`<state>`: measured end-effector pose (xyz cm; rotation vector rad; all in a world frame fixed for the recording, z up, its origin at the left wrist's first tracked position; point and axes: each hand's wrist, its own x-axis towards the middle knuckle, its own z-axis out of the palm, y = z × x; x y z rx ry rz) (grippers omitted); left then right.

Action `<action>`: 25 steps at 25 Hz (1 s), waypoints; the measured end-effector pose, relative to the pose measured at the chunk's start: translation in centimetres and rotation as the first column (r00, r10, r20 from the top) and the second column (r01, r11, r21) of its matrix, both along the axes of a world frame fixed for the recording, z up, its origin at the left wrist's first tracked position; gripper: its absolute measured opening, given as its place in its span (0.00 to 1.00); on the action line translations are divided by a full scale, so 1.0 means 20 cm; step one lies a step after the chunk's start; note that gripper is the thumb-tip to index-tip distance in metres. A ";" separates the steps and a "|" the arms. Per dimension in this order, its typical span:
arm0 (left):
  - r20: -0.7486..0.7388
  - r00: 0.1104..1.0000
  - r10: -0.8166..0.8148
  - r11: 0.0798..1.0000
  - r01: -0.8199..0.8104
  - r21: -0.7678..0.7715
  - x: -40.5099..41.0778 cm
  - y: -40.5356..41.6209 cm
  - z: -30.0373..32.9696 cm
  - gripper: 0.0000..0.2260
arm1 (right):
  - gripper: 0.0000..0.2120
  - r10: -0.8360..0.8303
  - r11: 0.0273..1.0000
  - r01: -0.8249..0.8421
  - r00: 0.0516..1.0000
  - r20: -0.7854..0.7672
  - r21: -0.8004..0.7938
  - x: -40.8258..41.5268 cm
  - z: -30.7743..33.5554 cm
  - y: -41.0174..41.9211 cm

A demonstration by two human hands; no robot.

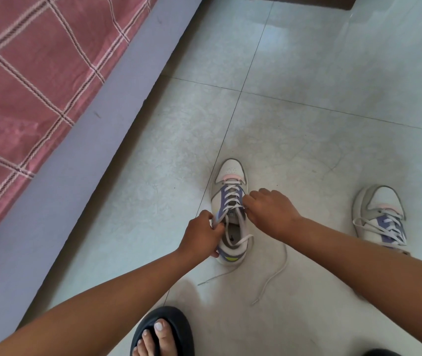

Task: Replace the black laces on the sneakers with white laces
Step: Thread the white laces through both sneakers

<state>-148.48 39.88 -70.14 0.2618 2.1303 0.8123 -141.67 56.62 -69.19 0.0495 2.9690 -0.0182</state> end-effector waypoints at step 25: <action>-0.094 0.979 0.178 0.978 -0.187 -0.092 -0.19 -0.13 -0.01 0.07 | 0.13 -0.930 0.329 0.786 0.365 -0.037 -0.524 0.21 -0.04 0.73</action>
